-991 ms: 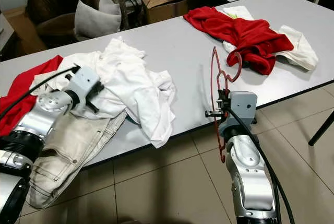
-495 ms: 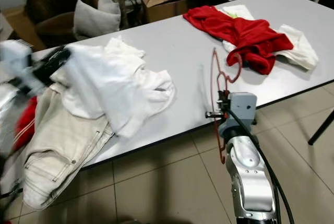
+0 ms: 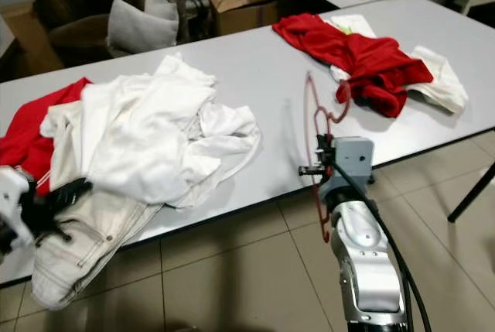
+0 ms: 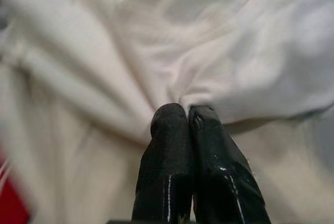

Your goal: Hang hanger

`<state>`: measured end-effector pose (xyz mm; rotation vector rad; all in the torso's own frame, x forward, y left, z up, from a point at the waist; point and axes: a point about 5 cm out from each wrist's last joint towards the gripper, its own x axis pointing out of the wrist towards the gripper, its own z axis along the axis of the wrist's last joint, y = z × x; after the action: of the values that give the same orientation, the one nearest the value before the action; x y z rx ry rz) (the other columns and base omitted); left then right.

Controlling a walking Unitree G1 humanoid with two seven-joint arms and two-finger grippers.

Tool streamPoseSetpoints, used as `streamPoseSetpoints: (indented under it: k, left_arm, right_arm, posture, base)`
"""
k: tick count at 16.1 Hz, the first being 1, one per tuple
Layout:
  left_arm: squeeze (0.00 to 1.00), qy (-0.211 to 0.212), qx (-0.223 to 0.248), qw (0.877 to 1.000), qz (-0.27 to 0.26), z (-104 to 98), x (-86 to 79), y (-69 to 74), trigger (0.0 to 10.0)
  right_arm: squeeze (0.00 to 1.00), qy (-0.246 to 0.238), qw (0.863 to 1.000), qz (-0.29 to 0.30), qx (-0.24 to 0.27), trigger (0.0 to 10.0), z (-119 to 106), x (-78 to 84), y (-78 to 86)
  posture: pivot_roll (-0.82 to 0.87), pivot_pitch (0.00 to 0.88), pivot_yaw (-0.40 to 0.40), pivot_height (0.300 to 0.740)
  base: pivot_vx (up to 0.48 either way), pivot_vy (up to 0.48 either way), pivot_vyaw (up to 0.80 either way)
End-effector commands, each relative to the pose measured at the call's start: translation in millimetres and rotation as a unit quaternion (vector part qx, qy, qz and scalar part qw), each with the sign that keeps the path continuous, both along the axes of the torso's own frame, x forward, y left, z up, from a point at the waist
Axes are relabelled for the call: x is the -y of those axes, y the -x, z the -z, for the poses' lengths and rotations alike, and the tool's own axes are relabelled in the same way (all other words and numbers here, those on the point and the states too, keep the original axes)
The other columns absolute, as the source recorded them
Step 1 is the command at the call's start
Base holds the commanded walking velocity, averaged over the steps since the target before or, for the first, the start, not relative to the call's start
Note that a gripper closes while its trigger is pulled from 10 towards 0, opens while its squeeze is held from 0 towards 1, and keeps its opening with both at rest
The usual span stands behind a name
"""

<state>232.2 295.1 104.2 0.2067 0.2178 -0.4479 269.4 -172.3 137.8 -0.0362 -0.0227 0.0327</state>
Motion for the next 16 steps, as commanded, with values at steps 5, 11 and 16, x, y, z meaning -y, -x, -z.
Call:
streamPoseSetpoints:
  k: [5,11,16]
  left_arm:
    - [0.00,-0.022,0.015,1.000,-0.010,-13,-14.4,-0.6,10.0]
    - [1.00,0.135,0.102,0.985,-0.044,-66,-3.7,-37.8,10.0]
    - [1.00,0.048,0.018,0.994,-0.097,-56,17.1,-65.1,10.0]
  right_arm:
    - [0.00,0.000,1.000,-0.009,0.002,10.0,0,-3.0,-1.5]
    - [0.00,0.002,1.000,-0.006,0.003,10.0,-1,-1.2,-2.2]
    - [0.00,0.002,1.000,-0.006,0.005,10.0,-2,-2.1,-4.5]
  posture:
    - [0.05,0.000,0.124,0.740]
    - [0.04,0.000,0.133,0.740]
    - [0.04,0.000,0.135,0.740]
  base:
    - [0.000,0.000,0.00]
    - [0.000,0.000,0.00]
    - [0.000,0.000,0.00]
